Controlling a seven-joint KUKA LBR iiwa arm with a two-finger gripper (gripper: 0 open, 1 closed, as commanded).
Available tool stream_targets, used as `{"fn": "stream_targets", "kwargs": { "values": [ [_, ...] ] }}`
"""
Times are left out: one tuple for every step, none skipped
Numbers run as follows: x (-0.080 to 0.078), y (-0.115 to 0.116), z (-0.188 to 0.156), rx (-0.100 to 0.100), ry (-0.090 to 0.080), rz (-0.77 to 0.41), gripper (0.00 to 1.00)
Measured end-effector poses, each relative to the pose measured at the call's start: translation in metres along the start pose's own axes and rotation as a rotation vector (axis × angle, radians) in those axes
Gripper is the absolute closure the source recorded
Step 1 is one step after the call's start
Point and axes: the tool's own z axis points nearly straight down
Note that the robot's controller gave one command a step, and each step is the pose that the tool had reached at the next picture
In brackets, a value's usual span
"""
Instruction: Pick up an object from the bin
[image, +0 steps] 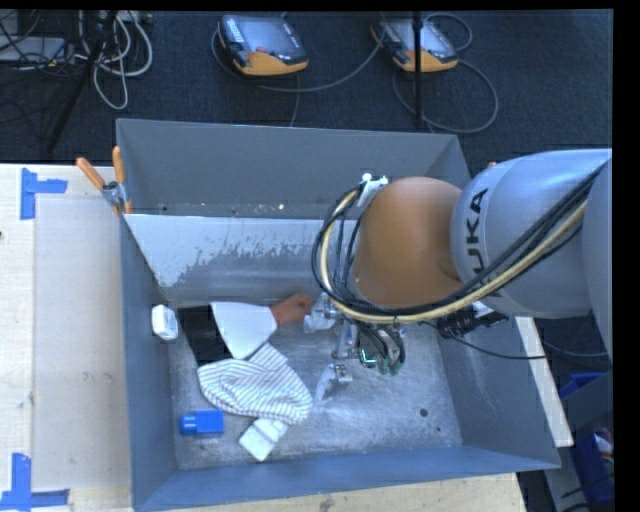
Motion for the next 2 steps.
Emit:
{"fn": "stream_targets", "kwargs": {
  "values": [
    [-0.002, 0.0, -0.004, -0.001, -0.007, 0.002, 0.0],
    [0.014, 0.028, 0.015, 0.001, -0.01, -0.028, 0.0]
  ]
}}
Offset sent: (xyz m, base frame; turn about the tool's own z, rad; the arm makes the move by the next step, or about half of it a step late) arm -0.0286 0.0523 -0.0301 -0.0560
